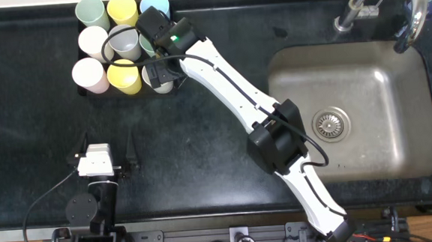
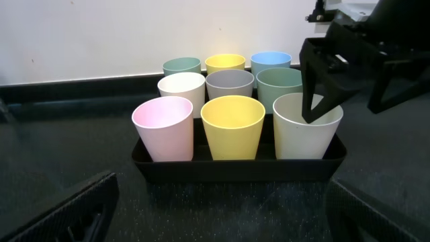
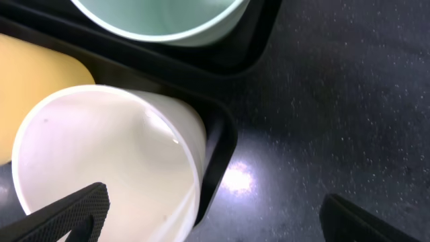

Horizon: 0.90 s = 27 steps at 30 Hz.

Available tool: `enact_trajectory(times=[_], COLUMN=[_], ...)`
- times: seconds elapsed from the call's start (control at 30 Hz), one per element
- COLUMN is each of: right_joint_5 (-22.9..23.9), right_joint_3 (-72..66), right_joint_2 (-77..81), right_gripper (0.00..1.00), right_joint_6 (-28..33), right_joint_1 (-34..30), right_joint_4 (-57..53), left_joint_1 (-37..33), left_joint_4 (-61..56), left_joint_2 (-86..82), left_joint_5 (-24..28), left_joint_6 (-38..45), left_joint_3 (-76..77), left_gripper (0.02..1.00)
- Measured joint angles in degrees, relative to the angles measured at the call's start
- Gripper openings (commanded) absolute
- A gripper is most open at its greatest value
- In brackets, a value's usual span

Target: Store Cups

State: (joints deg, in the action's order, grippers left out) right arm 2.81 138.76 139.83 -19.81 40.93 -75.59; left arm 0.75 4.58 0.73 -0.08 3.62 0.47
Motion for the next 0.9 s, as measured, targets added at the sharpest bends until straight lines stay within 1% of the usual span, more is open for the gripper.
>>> enact_trajectory(times=[0.13,0.37,0.53,0.63,0.77,0.9], right_joint_5=[0.5,2.7,4.2,7.5,13.8,16.7], right_joint_3=[0.0,0.1,0.8,0.8,0.7,-2.0], right_joint_2=[-1.6,-9.0,-14.1,-16.9,-22.1,-29.4], right_gripper=[0.998,0.998,0.996,0.998,0.998,1.000], right_joint_6=[0.1,0.2,0.0,-1.7,-5.7,-9.0], right_joint_1=[0.0,0.0,0.0,0.0,-0.3,-2.4], right_joint_4=[-1.4,-4.5,-9.8,-14.1,-18.2,-18.2], left_joint_1=[0.0,0.0,0.0,0.0,0.0,0.0], left_joint_4=[0.0,0.0,0.0,0.0,0.0,0.0], left_joint_2=[0.0,0.0,0.0,0.0,0.0,0.0], left_joint_5=[0.0,0.0,0.0,0.0,0.0,0.0], left_joint_6=[0.0,0.0,0.0,0.0,0.0,0.0], left_joint_3=[0.0,0.0,0.0,0.0,0.0,0.0], left_gripper=[1.000,1.000,0.998,1.000,0.998,1.000])
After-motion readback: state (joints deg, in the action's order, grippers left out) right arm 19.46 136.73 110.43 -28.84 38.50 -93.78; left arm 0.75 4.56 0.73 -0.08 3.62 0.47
